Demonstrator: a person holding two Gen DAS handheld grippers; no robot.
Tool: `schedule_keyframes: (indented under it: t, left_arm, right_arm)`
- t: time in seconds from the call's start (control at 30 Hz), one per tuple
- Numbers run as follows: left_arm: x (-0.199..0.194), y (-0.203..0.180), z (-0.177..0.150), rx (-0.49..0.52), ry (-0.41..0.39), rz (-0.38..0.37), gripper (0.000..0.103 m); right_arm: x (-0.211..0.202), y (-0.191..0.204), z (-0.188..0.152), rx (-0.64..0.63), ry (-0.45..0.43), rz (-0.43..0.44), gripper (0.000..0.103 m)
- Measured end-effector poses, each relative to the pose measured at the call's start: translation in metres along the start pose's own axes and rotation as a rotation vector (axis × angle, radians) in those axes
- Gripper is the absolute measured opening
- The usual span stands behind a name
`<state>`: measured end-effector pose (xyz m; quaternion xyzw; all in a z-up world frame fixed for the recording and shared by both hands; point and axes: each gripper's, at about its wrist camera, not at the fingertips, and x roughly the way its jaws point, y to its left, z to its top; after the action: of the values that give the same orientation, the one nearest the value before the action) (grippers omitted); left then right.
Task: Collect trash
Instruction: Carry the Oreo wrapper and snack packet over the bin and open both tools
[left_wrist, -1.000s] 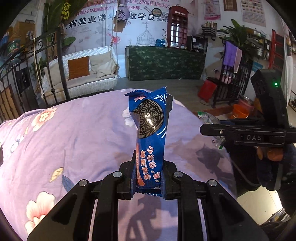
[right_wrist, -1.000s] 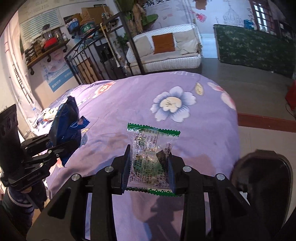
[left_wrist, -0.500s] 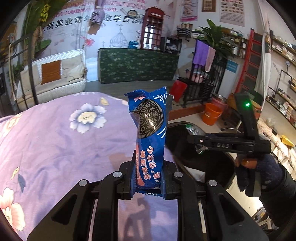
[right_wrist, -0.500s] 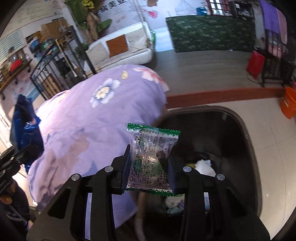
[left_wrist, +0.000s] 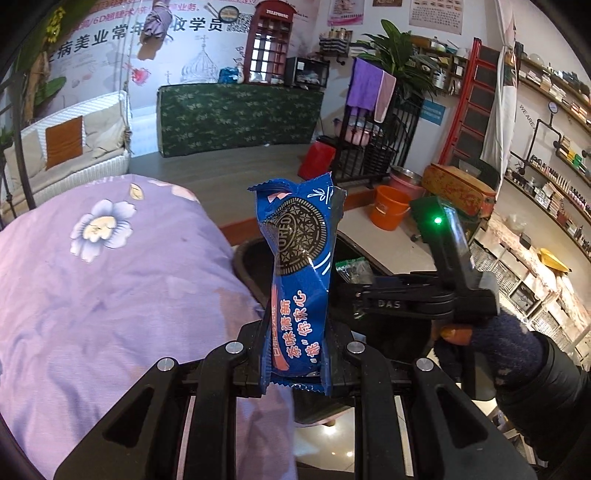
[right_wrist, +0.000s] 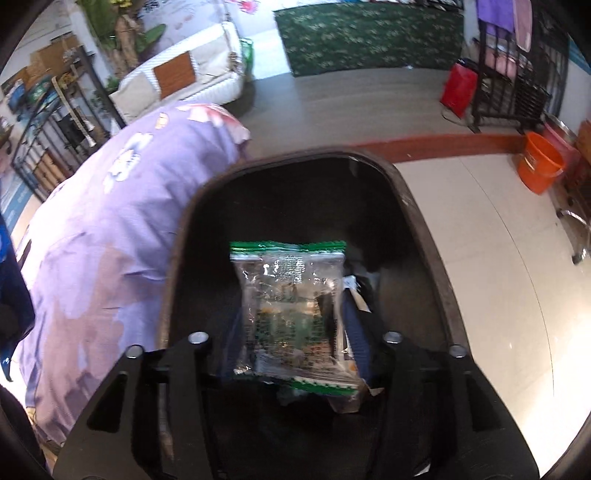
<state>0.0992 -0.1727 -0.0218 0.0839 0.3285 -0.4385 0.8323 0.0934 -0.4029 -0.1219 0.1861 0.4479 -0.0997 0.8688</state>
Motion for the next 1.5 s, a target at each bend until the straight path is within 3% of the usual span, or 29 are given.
schedule_keyframes:
  t: [0.23, 0.6, 0.73, 1.07, 1.17, 1.23, 1.33, 1.5]
  left_arm:
    - [0.019, -0.019, -0.006, -0.002, 0.037, -0.028, 0.020]
    - [0.061, -0.043, -0.002, 0.018, 0.119, -0.077, 0.020]
    - [0.078, -0.052, -0.003, 0.031, 0.158, -0.086, 0.020]
    - [0.112, -0.070, -0.005, 0.079, 0.227, -0.091, 0.020]
    - [0.119, -0.076, -0.005, 0.103, 0.244, -0.080, 0.031]
    - [0.121, -0.079, -0.006, 0.110, 0.245, -0.078, 0.049]
    - [0.121, -0.078, -0.007, 0.113, 0.239, -0.085, 0.066]
    - [0.120, -0.083, -0.009, 0.120, 0.226, -0.093, 0.077]
  right_arm:
    - [-0.005, -0.026, -0.005, 0.058, -0.024, -0.006, 0.059]
    - [-0.050, -0.054, 0.006, 0.114, -0.177, -0.064, 0.062]
    - [-0.061, -0.065, 0.007, 0.142, -0.211, -0.083, 0.068]
    - [-0.069, -0.083, 0.005, 0.175, -0.227, -0.104, 0.069]
    - [-0.071, -0.084, 0.004, 0.179, -0.228, -0.106, 0.069]
    - [-0.072, -0.086, 0.005, 0.183, -0.230, -0.108, 0.069]
    - [-0.073, -0.088, 0.005, 0.189, -0.234, -0.114, 0.069]
    - [-0.074, -0.092, 0.005, 0.205, -0.238, -0.122, 0.070]
